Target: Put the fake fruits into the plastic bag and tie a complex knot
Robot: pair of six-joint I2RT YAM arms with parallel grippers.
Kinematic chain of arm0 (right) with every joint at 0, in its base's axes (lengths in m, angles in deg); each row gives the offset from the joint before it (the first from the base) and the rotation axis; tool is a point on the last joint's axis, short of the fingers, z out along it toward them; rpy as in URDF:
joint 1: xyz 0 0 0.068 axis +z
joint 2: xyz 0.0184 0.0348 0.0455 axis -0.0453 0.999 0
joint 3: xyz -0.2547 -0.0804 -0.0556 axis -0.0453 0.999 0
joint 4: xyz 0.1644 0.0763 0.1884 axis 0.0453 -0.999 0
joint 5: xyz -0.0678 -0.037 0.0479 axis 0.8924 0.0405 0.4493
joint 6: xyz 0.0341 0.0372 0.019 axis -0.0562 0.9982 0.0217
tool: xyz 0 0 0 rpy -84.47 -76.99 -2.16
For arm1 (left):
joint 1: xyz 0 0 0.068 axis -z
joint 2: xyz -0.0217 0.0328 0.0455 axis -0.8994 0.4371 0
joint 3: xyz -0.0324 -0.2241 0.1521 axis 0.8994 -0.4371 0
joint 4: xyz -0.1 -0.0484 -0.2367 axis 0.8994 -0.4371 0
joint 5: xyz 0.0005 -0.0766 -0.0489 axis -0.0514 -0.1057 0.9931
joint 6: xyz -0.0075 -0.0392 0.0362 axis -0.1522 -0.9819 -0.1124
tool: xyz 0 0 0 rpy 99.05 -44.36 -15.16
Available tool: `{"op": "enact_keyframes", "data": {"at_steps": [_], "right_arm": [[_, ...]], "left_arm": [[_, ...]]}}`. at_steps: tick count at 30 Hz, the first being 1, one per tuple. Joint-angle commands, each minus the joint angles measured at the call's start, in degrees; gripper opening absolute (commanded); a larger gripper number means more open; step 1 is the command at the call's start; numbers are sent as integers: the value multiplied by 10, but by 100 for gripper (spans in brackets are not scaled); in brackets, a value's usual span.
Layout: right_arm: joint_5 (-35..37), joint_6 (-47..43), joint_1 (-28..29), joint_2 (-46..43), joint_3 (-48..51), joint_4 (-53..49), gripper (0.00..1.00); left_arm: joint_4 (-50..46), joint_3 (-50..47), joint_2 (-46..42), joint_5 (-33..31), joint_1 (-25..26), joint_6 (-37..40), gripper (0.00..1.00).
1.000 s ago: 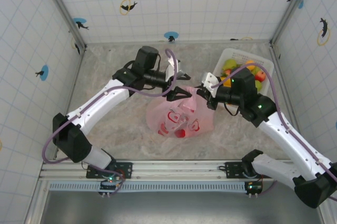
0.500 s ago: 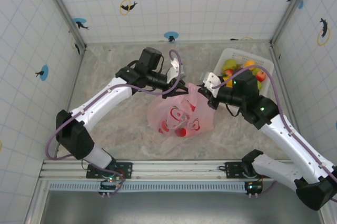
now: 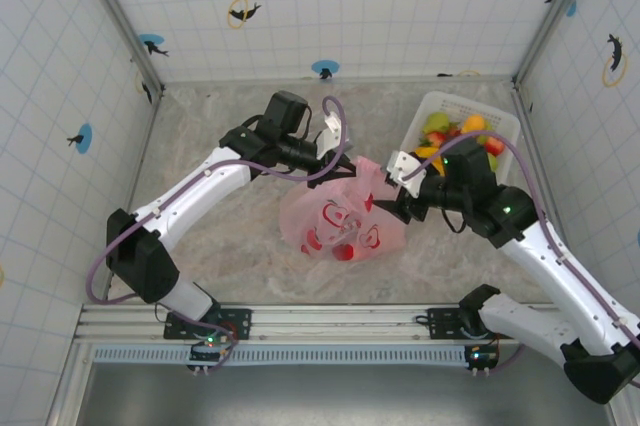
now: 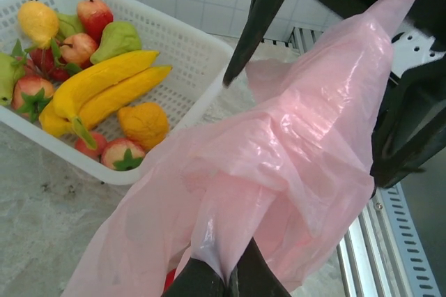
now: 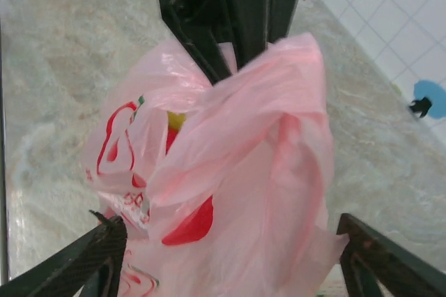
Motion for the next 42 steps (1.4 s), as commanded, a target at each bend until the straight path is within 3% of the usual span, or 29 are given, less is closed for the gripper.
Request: {"op": "enact_keyframes", "data": {"at_steps": [1, 7, 16, 22, 28, 33, 38, 40, 42], "right_arm": [[-9, -3, 3, -6, -60, -49, 86], [20, -24, 3, 49, -102, -48, 83], [-18, -27, 15, 126, -127, -11, 72], [-17, -15, 23, 139, -98, 24, 68], [-5, 4, 28, 142, -64, 70, 56], [12, 2, 35, 148, -55, 71, 41], [21, 5, 40, 144, -41, 90, 8], [27, 6, 42, 138, -33, 101, 0], [34, 8, 42, 130, -23, 114, 0]], "left_arm": [[-6, 16, -8, -6, 1, 18, 0], [-5, 15, -16, -7, 1, 36, 0], [-4, 14, -17, -14, 2, 45, 0], [2, 12, -23, -15, 1, 46, 0], [6, 11, -29, -14, 1, 43, 0], [13, 5, -39, -20, 1, 38, 0], [31, -9, -53, -30, 2, 27, 6], [43, -17, -63, -38, -3, 16, 13], [64, -29, -78, -31, -15, -1, 27]]}}
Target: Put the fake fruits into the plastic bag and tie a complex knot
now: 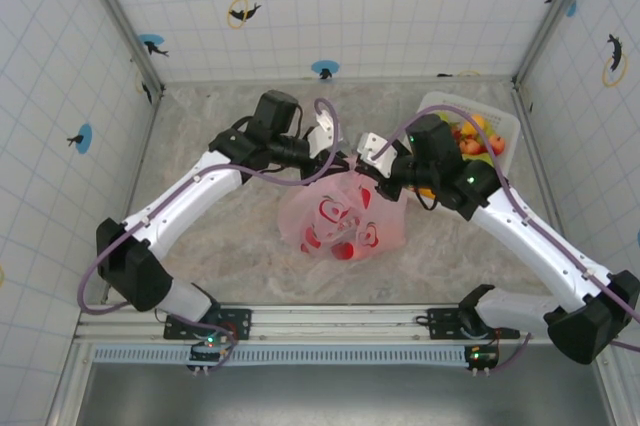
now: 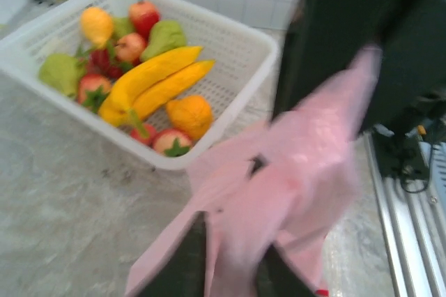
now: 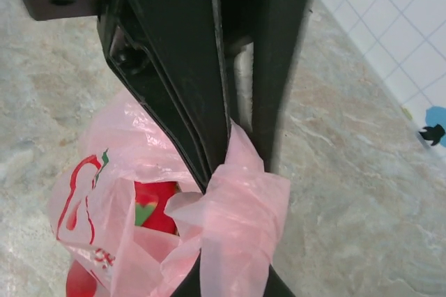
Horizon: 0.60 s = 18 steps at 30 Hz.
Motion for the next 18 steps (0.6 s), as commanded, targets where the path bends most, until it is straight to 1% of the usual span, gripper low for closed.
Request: {"op": "enact_keyframes", "data": {"at_steps": [1, 5, 7, 9, 15, 18], "right_arm": [[18, 5, 5, -9, 30, 42, 0], [15, 13, 5, -23, 46, 72, 0], [14, 16, 6, -30, 53, 83, 0], [11, 17, 5, -34, 57, 91, 0], [8, 28, 6, -51, 76, 125, 0], [5, 36, 6, -56, 86, 143, 0]], "left_arm": [[59, -16, -47, 46, -14, -28, 30], [124, -65, -86, 94, -72, -77, 44], [174, -104, -102, 97, -98, -105, 49], [185, -119, -101, 81, -102, -101, 52], [190, -116, -39, 52, -102, -57, 52], [215, -133, -19, 78, -102, -24, 51]]}}
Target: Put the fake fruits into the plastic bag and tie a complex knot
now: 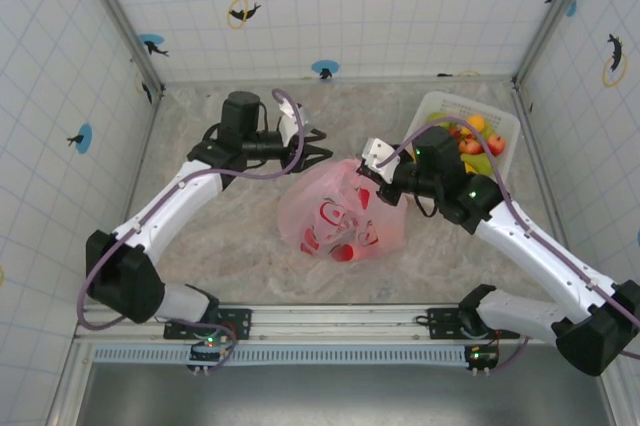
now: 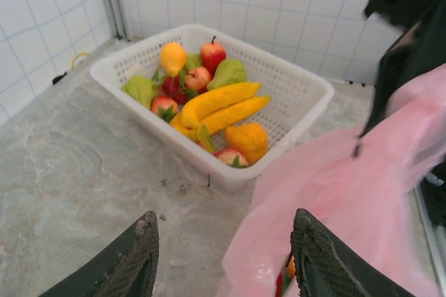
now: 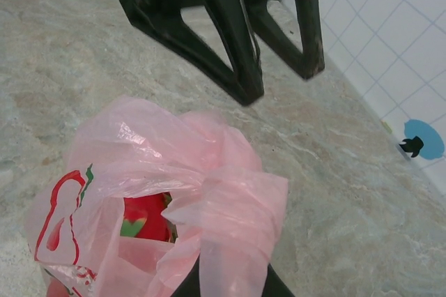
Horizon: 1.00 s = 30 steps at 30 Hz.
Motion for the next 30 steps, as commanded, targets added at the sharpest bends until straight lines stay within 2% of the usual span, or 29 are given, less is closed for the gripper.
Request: {"op": "enact_keyframes", "data": {"at_steps": [1, 6, 16, 24, 30], "right_arm": [[-9, 18, 2, -13, 16, 55, 0], [-12, 29, 3, -13, 30, 80, 0], [-7, 43, 3, -16, 48, 120, 0], [-12, 70, 4, -19, 77, 171, 0], [17, 76, 11, -12, 86, 190, 0]], "left_arm": [[50, -29, 17, 31, 1, 41, 51], [99, -63, 24, 77, 4, 51, 48], [86, -72, 35, 129, 35, 68, 46], [95, -68, 44, 129, 41, 52, 52], [100, -70, 40, 139, 48, 50, 57]]}}
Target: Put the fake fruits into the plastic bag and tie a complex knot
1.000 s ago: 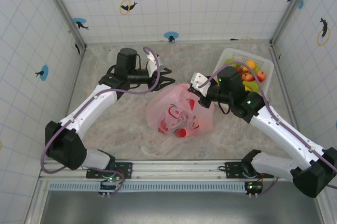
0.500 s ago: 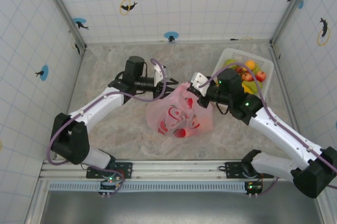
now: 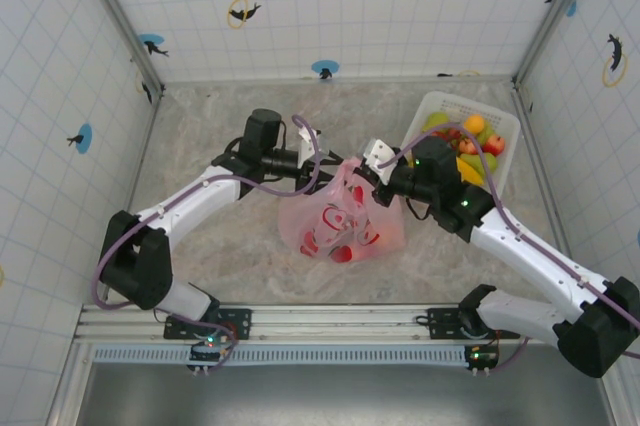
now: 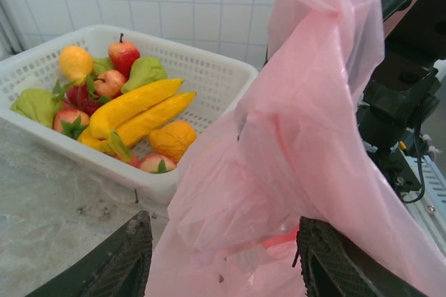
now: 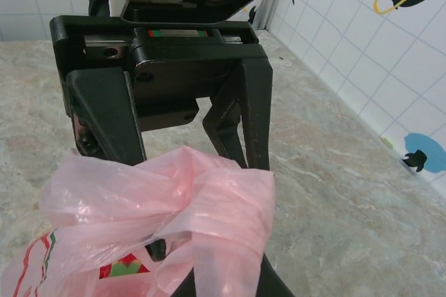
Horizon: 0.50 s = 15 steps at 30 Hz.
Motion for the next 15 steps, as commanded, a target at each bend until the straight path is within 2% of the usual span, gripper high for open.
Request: {"op": "enact_keyframes", "data": {"at_steps": [1, 11, 15], "right_arm": [[19, 14, 7, -5, 10, 55, 0], [47, 28, 26, 19, 11, 85, 0], [81, 27, 32, 22, 10, 86, 0]], "left_arm": [[15, -4, 0, 31, 7, 4, 58], [36, -6, 1, -4, 9, -22, 60], [62, -14, -5, -38, 9, -44, 59]]}}
